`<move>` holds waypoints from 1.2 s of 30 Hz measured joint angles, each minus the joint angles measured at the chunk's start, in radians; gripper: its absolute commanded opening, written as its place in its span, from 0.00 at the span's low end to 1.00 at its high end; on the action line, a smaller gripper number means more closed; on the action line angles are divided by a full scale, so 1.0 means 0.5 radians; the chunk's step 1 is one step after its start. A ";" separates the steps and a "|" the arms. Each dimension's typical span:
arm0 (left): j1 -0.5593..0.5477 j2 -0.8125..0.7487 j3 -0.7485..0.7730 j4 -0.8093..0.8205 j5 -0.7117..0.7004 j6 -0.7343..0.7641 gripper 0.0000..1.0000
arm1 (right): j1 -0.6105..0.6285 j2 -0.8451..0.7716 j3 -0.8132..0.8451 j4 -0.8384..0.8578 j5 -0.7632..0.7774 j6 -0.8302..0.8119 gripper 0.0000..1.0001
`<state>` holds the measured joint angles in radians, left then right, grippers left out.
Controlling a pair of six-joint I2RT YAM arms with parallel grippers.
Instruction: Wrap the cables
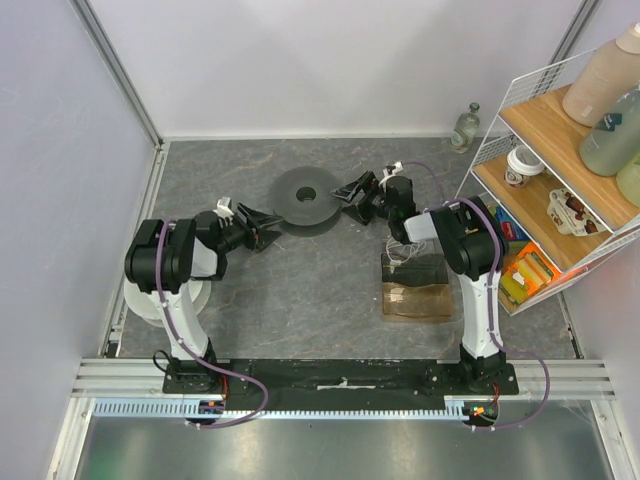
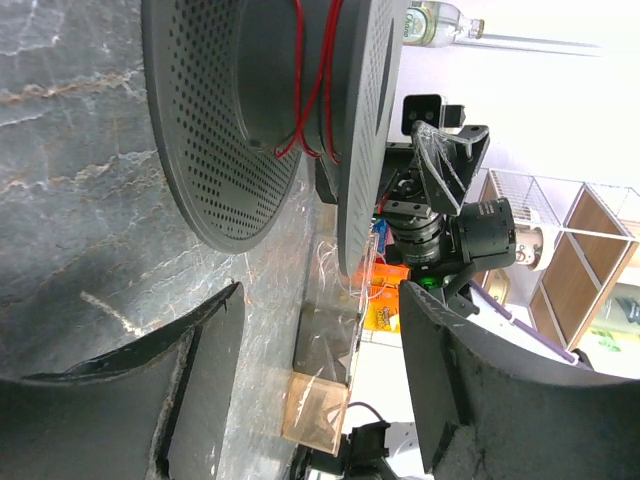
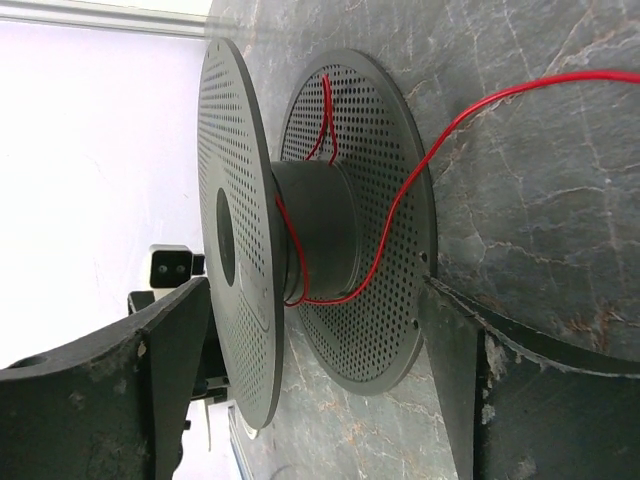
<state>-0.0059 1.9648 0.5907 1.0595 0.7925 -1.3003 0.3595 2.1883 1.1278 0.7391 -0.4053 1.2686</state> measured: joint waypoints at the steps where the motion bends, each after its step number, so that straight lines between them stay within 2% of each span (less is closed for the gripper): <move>1: 0.000 -0.009 -0.002 -0.003 0.001 0.008 0.72 | -0.002 -0.009 -0.005 -0.005 -0.002 -0.013 0.95; 2: 0.008 -0.021 -0.002 -0.008 0.007 0.016 0.73 | -0.006 -0.021 -0.012 -0.021 -0.006 -0.025 0.98; 11: 0.088 -0.214 -0.004 -0.139 0.009 0.150 0.79 | -0.055 -0.163 -0.014 -0.207 0.038 -0.185 0.98; 17: 0.105 -0.464 0.011 -0.407 0.006 0.381 0.83 | -0.062 -0.266 0.161 -0.616 0.224 -0.421 0.98; 20: 0.109 -0.610 0.123 -0.756 -0.012 0.643 0.87 | -0.061 -0.291 0.344 -0.863 0.315 -0.573 0.98; 24: 0.110 -0.795 0.439 -1.373 -0.101 1.082 0.95 | -0.062 -0.430 0.379 -1.028 0.390 -0.764 0.98; 30: 0.111 -0.902 1.249 -2.469 -0.458 1.749 0.97 | -0.061 -0.686 0.379 -1.232 0.401 -1.114 0.98; 36: 0.113 -0.888 1.943 -3.211 -0.738 2.129 0.98 | -0.062 -1.029 0.378 -1.514 0.356 -1.539 0.98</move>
<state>0.0505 1.5208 1.5623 -0.5461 0.4236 -0.2356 0.3286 1.6737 1.3170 -0.0181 -0.2276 0.4992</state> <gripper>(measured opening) 0.974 0.980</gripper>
